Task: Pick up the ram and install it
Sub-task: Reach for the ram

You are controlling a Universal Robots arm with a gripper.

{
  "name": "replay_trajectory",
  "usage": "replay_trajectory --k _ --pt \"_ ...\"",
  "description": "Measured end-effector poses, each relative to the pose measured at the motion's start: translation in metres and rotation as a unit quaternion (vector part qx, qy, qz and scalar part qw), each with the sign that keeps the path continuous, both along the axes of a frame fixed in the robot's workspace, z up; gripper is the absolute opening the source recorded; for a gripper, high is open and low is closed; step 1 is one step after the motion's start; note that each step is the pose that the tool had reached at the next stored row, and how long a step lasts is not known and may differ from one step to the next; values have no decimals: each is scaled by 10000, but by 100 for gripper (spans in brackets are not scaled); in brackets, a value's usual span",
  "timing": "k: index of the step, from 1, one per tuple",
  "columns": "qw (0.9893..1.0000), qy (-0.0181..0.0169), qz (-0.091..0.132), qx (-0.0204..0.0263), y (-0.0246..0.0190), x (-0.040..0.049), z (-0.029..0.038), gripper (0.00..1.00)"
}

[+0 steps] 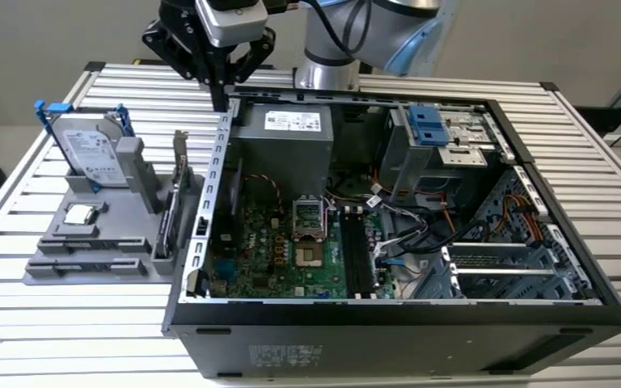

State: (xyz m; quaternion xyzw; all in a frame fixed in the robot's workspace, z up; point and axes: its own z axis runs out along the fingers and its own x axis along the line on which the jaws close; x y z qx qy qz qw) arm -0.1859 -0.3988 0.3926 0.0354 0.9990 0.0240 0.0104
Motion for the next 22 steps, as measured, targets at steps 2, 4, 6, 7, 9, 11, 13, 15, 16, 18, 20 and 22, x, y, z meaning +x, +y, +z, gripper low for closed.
replay_trajectory --k 2,4,6,7,9,11,13,15,16,18,20,22 --pt "10000 0 0 0 0 -37 0 0" --pt "10000 1 0 0 0 -72 1 0" --pt "10000 0 0 0 0 -107 0 0" --pt "10000 0 0 0 0 -124 0 0" --pt "10000 0 0 0 0 -159 0 0" --pt "10000 0 0 0 0 -196 0 0" --pt "10000 0 0 0 0 -232 0 0" --pt "10000 0 0 0 0 -268 0 0" --pt "10000 0 1 0 0 -286 0 0" --pt "10000 0 0 0 0 -320 0 0" --pt "10000 0 0 0 0 -354 0 0" --pt "10000 0 0 0 0 -387 0 0"
